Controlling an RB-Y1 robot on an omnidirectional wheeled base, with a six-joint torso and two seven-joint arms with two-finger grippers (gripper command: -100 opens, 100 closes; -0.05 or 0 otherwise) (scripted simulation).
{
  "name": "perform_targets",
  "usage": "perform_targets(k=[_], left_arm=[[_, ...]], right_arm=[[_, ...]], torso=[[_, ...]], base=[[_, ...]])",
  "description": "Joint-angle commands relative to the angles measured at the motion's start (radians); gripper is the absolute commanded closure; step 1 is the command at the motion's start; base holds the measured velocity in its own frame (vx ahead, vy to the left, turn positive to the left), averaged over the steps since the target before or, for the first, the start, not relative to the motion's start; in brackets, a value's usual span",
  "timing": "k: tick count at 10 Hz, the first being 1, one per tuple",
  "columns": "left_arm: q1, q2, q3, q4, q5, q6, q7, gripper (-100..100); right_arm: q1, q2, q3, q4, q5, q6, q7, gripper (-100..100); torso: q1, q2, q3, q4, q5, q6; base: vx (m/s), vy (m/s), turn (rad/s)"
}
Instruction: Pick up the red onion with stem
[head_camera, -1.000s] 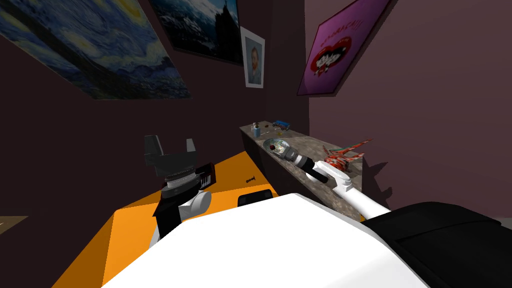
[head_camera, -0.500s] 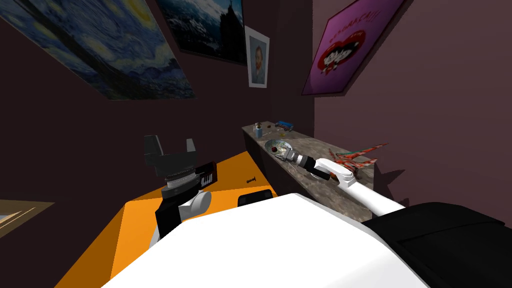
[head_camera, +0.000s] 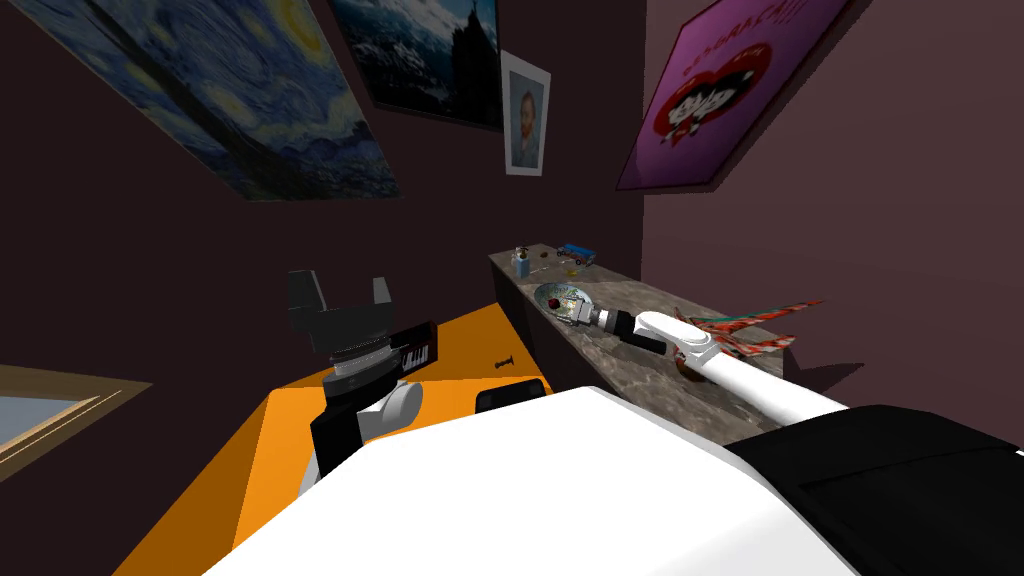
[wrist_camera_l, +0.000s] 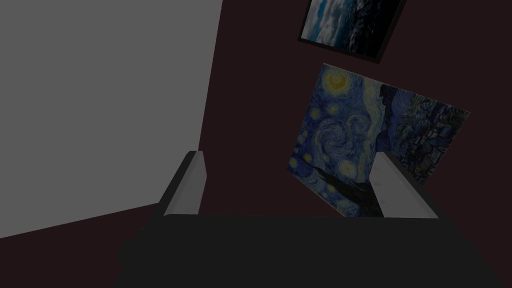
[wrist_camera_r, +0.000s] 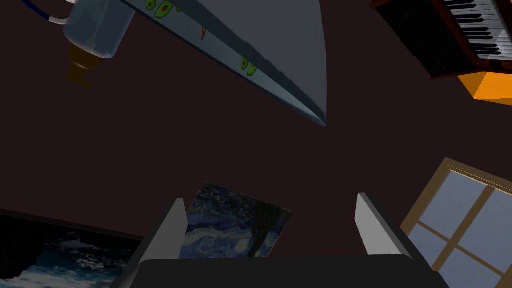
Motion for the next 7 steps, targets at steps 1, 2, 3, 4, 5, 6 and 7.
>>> perform_targets(k=[1, 2, 3, 4, 5, 6, 7], left_arm=[[0.000, 0.000, 0.000, 0.000, 0.000, 0.000, 0.000, 0], [0.000, 0.000, 0.000, 0.000, 0.000, 0.000, 0.000, 0], [0.000, 0.000, 0.000, 0.000, 0.000, 0.000, 0.000, 0], [0.000, 0.000, 0.000, 0.000, 0.000, 0.000, 0.000, 0], [0.000, 0.000, 0.000, 0.000, 0.000, 0.000, 0.000, 0], [0.000, 0.000, 0.000, 0.000, 0.000, 0.000, 0.000, 0], [0.000, 0.000, 0.000, 0.000, 0.000, 0.000, 0.000, 0]], right_arm=[[-0.002, -0.029, 0.010, 0.001, 0.018, 0.004, 0.004, -100], [-0.009, -0.060, 0.022, 0.024, 0.042, -0.004, 0.016, -100], [-0.015, -0.089, 0.035, 0.047, 0.066, -0.013, 0.027, -100], [-0.021, -0.116, 0.048, 0.068, 0.088, -0.021, 0.038, -100], [-0.026, -0.140, 0.061, 0.088, 0.109, -0.029, 0.047, -100], [-0.030, -0.162, 0.074, 0.106, 0.128, -0.037, 0.055, -100], [-0.035, -0.182, 0.086, 0.123, 0.146, -0.044, 0.062, -100]], torso=[[0.000, 0.000, 0.000, 0.000, 0.000, 0.000], [0.000, 0.000, 0.000, 0.000, 0.000, 0.000], [0.000, 0.000, 0.000, 0.000, 0.000, 0.000], [-0.001, -0.001, -0.001, 0.000, 0.000, 0.000], [-0.004, -0.005, -0.003, -0.002, -0.001, 0.000], [-0.007, -0.010, -0.007, -0.003, -0.003, 0.000], [-0.008, -0.013, -0.008, -0.004, -0.003, 0.000]], base=[[0.059, -0.031, 0.049], [0.062, -0.035, 0.087], [0.083, -0.046, 0.147], [0.093, -0.046, 0.127], [0.099, -0.030, 0.108], [0.103, -0.016, 0.122], [0.088, -0.026, 0.072]])
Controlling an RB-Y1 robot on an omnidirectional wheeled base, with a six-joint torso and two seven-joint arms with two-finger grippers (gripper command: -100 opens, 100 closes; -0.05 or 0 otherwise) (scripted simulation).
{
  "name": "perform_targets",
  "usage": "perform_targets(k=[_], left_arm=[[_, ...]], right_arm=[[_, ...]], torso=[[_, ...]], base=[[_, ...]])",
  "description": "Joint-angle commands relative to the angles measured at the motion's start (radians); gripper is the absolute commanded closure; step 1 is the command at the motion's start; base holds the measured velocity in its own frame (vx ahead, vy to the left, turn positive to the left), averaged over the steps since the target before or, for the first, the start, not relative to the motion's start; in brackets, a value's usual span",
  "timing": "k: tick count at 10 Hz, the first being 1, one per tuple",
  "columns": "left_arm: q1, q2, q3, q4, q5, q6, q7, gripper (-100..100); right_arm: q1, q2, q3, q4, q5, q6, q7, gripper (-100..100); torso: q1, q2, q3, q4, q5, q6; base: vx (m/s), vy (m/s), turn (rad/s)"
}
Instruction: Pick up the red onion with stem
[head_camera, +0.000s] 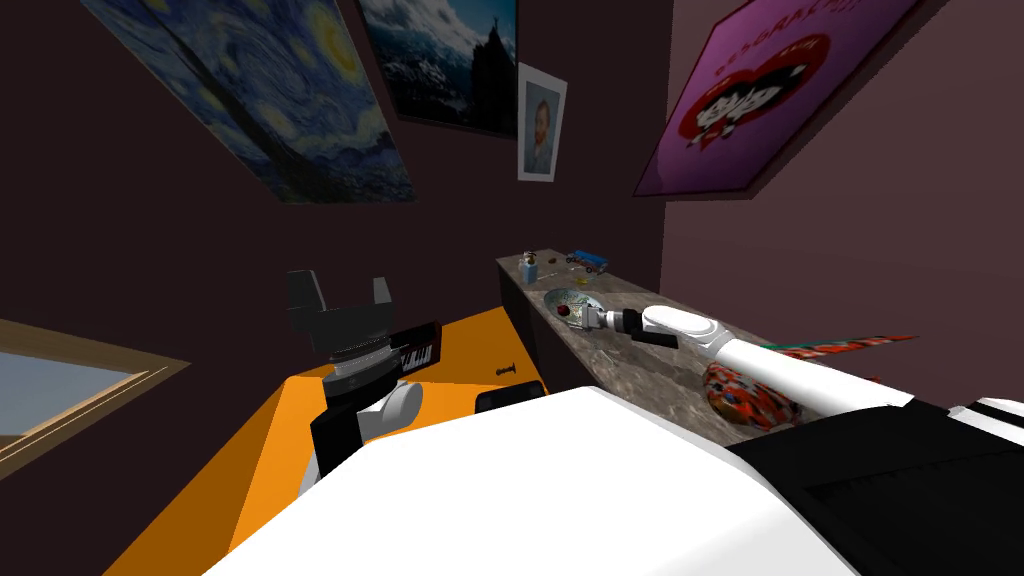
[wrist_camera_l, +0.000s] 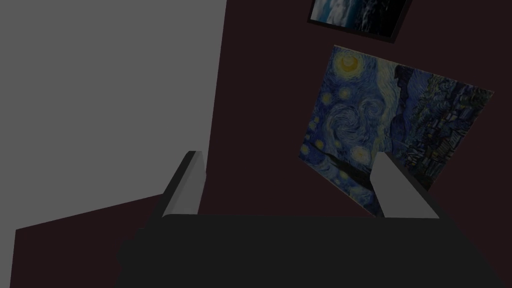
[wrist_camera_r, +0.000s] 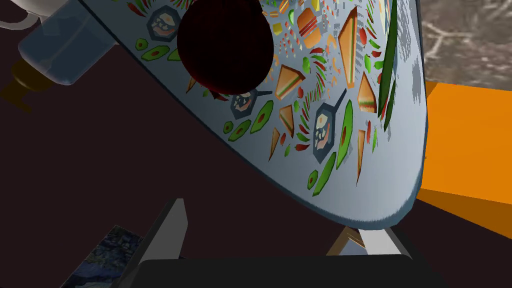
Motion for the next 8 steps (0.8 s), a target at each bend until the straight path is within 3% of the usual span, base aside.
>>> perform_targets(k=[1, 4, 5, 6, 7, 8], left_arm=[[0.000, 0.000, 0.000, 0.000, 0.000, 0.000, 0.000, 0], [0.000, 0.000, 0.000, 0.000, 0.000, 0.000, 0.000, 0], [0.000, 0.000, 0.000, 0.000, 0.000, 0.000, 0.000, 0], [0.000, 0.000, 0.000, 0.000, 0.000, 0.000, 0.000, 0], [0.000, 0.000, 0.000, 0.000, 0.000, 0.000, 0.000, 0], [0.000, 0.000, 0.000, 0.000, 0.000, 0.000, 0.000, 0]], right_arm=[[-0.008, -0.028, 0.022, 0.030, 0.031, -0.010, 0.015, -100], [-0.014, -0.071, 0.060, 0.073, 0.075, -0.029, 0.030, -100], [-0.010, -0.062, 0.048, 0.058, 0.064, -0.026, 0.028, -100], [-0.010, -0.064, 0.050, 0.060, 0.065, -0.027, 0.029, 0], [-0.021, -0.076, 0.030, 0.048, 0.070, -0.013, 0.037, -100], [-0.024, -0.080, 0.024, 0.044, 0.072, -0.010, 0.039, -100]], torso=[[0.000, 0.000, 0.000, 0.000, 0.000, 0.000], [-0.008, -0.007, -0.005, -0.003, -0.004, -0.001], [-0.011, -0.010, -0.007, -0.004, -0.006, -0.002], [-0.012, -0.010, -0.008, -0.005, -0.007, -0.002], [-0.012, -0.010, -0.007, -0.005, -0.007, -0.002], [-0.006, -0.007, -0.006, -0.004, -0.006, -0.002]], base=[[0.098, -0.040, 0.074], [0.098, -0.030, 0.074], [0.030, -0.004, 0.011], [0.000, 0.000, 0.000], [-0.065, 0.104, -0.078], [-0.084, 0.151, -0.074]])
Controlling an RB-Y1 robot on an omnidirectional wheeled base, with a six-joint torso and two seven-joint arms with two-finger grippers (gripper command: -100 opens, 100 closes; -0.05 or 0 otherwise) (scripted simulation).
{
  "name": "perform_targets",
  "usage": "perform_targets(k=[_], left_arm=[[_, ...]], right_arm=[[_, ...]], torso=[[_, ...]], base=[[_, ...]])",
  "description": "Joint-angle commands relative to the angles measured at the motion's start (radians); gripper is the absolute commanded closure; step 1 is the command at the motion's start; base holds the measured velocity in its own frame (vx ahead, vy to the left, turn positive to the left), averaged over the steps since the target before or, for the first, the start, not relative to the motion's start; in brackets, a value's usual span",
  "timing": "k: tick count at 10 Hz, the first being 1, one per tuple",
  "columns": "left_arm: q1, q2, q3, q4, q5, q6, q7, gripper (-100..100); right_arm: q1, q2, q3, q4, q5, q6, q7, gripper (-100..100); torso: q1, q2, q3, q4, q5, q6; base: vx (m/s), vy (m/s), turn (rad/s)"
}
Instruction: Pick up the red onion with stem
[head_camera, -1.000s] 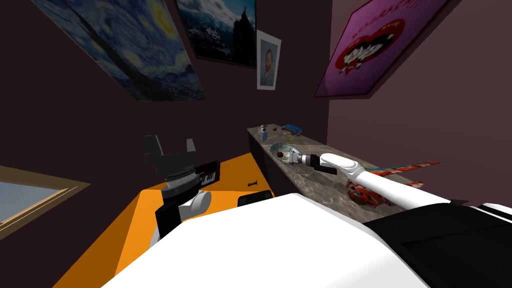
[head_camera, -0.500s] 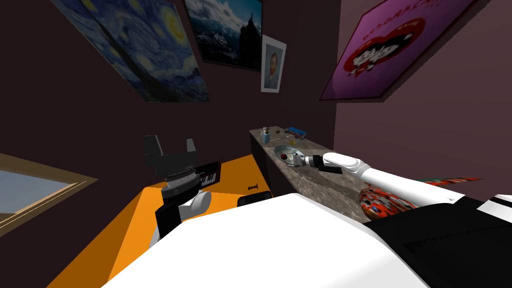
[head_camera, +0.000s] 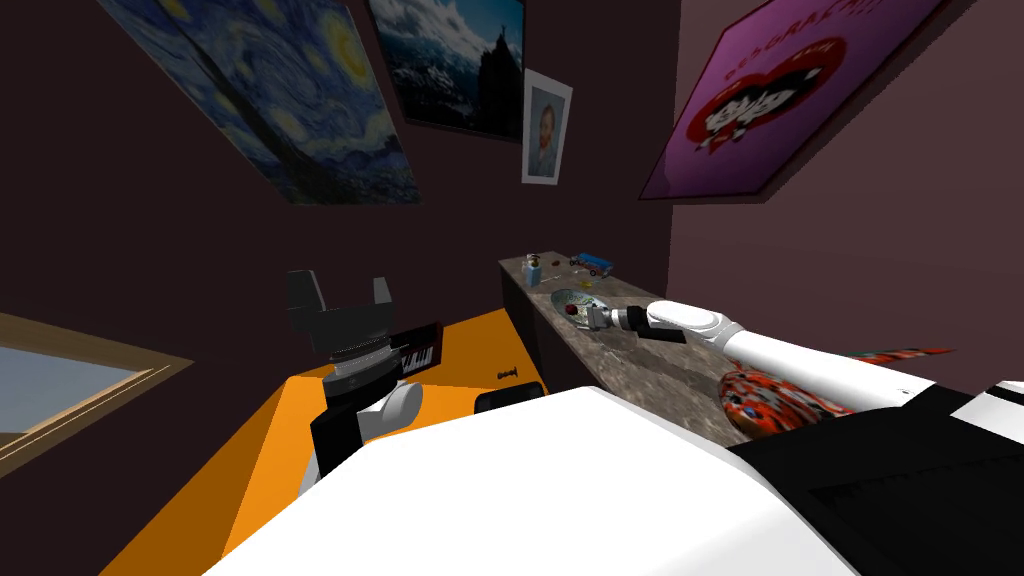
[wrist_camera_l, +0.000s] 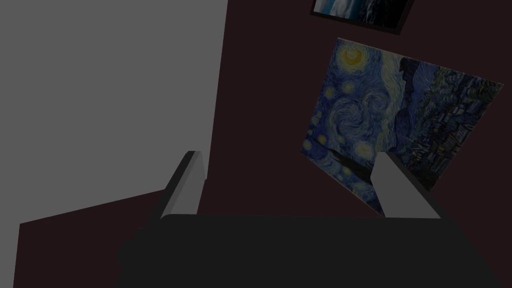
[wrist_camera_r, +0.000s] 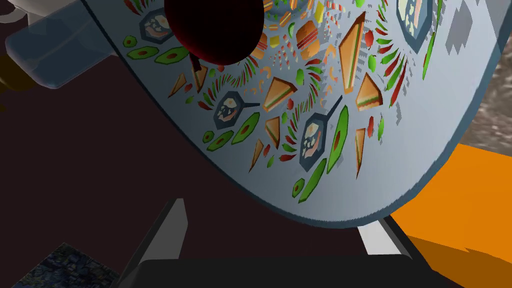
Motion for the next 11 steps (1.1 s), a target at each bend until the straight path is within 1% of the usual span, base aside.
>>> perform_targets(k=[1, 2, 3, 6, 7, 8, 9, 10, 11], left_arm=[[0.000, 0.000, 0.000, 0.000, 0.000, 0.000, 0.000, 0], [0.000, 0.000, 0.000, 0.000, 0.000, 0.000, 0.000, 0], [0.000, 0.000, 0.000, 0.000, 0.000, 0.000, 0.000, 0], [0.000, 0.000, 0.000, 0.000, 0.000, 0.000, 0.000, 0], [0.000, 0.000, 0.000, 0.000, 0.000, 0.000, 0.000, 0], [0.000, 0.000, 0.000, 0.000, 0.000, 0.000, 0.000, 0], [0.000, 0.000, 0.000, 0.000, 0.000, 0.000, 0.000, 0], [0.000, 0.000, 0.000, 0.000, 0.000, 0.000, 0.000, 0], [0.000, 0.000, 0.000, 0.000, 0.000, 0.000, 0.000, 0]], right_arm=[[0.000, 0.000, 0.000, 0.000, 0.000, 0.000, 0.000, -100], [0.000, 0.000, -0.001, 0.000, 0.000, 0.000, 0.001, 100], [0.000, 0.000, 0.000, 0.000, 0.000, 0.000, 0.001, 100], [0.002, 0.001, 0.001, 0.000, 0.000, -0.001, 0.001, 100], [0.002, 0.001, 0.002, 0.000, 0.000, -0.001, 0.001, 0], [0.007, 0.013, 0.018, 0.007, -0.001, -0.006, -0.004, 100], [0.010, 0.016, 0.024, 0.011, -0.002, -0.010, -0.007, 100], [0.005, 0.015, 0.021, 0.006, 0.000, -0.007, -0.004, 100], [0.003, 0.016, 0.022, 0.005, -0.001, -0.009, -0.005, 0]], torso=[[0.000, 0.000, 0.000, 0.000, 0.000, 0.000], [-0.004, -0.002, -0.001, 0.000, -0.001, 0.000], [-0.007, -0.004, -0.002, 0.000, -0.001, 0.000], [-0.008, -0.005, -0.003, 0.000, -0.001, -0.001], [-0.008, -0.005, -0.002, 0.000, 0.000, -0.001], [-0.008, -0.005, -0.002, 0.001, 0.000, -0.001], [-0.014, -0.009, -0.005, -0.001, -0.003, -0.002], [-0.020, -0.015, -0.009, -0.004, -0.005, -0.002], [-0.020, -0.016, -0.010, -0.005, -0.006, -0.002]], base=[[-0.031, 0.064, -0.019], [-0.006, 0.012, -0.002], [-0.013, 0.010, -0.017], [0.000, 0.000, 0.000], [0.000, 0.000, 0.000], [0.058, -0.085, 0.068], [0.081, -0.133, 0.085], [0.028, -0.055, 0.026], [0.000, -0.005, 0.000]])
